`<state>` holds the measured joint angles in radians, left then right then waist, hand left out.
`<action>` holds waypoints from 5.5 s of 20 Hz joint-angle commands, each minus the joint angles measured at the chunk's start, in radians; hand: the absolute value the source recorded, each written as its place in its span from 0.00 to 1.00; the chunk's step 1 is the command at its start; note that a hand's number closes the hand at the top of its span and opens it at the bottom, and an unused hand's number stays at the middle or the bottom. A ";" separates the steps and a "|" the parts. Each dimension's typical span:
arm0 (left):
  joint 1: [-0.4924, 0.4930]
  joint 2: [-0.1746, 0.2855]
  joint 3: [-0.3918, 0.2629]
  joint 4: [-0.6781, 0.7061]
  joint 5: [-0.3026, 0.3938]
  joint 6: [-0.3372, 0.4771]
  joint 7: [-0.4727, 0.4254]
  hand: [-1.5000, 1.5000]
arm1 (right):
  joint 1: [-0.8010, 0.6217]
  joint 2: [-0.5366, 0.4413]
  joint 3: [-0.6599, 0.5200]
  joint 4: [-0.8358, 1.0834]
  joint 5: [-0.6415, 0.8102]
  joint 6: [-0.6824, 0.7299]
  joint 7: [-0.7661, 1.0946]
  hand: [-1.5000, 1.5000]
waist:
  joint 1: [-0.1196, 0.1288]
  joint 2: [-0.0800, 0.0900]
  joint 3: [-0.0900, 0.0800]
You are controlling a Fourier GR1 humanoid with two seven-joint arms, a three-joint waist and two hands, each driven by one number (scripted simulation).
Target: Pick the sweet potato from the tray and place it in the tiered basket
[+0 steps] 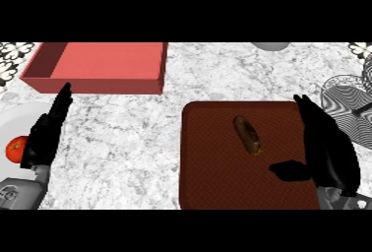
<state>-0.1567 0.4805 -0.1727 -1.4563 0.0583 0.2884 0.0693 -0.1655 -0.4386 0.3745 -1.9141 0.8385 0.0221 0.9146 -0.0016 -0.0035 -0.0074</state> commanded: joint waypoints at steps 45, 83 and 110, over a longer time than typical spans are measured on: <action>-0.025 -0.081 0.108 0.084 -0.084 -0.092 -0.041 0.50 | -0.199 0.438 0.022 0.453 0.382 0.292 0.326 0.00 | 0.001 0.004 0.007; 0.014 -0.164 0.174 -0.034 -0.192 -0.150 0.026 0.50 | -0.328 0.438 -0.045 0.781 0.240 0.135 0.137 1.00 | 0.011 0.004 0.008; 0.001 -0.150 0.234 0.024 -0.159 -0.194 0.001 0.50 | -0.029 0.067 -0.466 -0.578 -0.345 0.376 -0.253 1.00 | -0.021 0.000 0.007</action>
<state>-0.1233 0.3179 0.0446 -1.4633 -0.1171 0.1211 0.0665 -0.1459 -0.2982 0.0763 -2.3298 0.6362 0.3049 0.6034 -0.0289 -0.0067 0.0000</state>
